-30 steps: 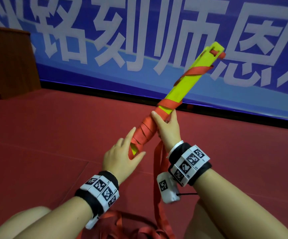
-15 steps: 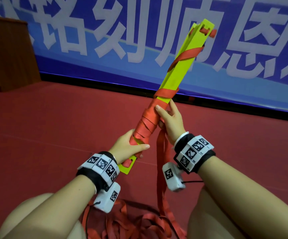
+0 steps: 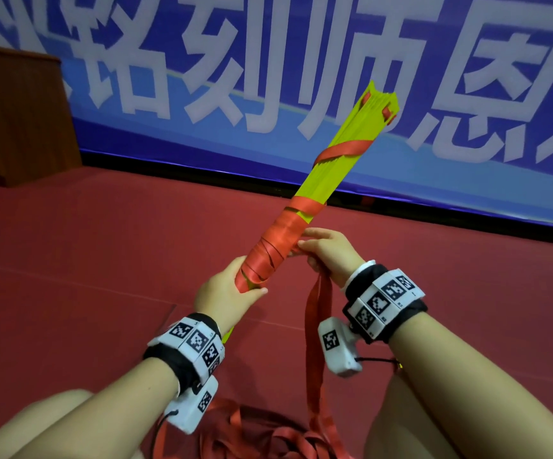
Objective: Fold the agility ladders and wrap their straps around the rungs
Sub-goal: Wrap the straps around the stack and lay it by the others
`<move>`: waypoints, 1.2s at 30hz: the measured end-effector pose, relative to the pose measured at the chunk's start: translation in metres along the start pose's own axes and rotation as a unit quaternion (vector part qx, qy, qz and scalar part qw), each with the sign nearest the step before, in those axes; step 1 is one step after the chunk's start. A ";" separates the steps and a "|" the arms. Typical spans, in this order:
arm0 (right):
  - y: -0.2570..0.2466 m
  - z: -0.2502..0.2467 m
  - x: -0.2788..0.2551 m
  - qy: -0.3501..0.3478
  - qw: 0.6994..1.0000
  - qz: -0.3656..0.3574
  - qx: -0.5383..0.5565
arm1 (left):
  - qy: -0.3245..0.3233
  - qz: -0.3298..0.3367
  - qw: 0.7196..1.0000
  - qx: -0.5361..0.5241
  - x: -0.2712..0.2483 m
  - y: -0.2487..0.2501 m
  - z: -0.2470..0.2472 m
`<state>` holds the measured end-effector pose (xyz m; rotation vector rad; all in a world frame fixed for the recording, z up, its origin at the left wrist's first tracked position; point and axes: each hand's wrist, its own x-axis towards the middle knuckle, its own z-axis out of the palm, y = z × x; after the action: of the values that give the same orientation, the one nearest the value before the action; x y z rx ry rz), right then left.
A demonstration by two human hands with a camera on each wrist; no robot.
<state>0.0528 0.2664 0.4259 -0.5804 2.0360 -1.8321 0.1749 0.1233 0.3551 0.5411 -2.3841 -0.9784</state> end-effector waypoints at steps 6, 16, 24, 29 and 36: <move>-0.002 0.001 0.004 0.092 0.989 -0.005 0.112 | 0.032 0.021 0.997 0.063 0.001 0.013 0.004; 0.007 -0.006 -0.002 0.122 0.985 -0.120 -0.033 | 0.044 0.116 0.973 0.193 -0.009 0.010 0.008; 0.010 -0.003 -0.009 0.013 0.988 -0.156 -0.001 | -0.184 0.005 0.957 -0.226 -0.012 0.011 0.013; 0.008 0.010 -0.006 -0.002 0.987 -0.157 0.045 | -0.205 -0.067 0.892 -0.397 -0.022 0.028 0.013; 0.007 -0.001 -0.001 -0.032 0.994 -0.042 -0.095 | -0.086 -0.009 0.966 -0.245 -0.009 0.006 0.009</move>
<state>0.0528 0.2690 0.4190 -0.7777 2.1864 -1.6526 0.1757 0.1366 0.3519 0.2993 -2.1594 -1.6128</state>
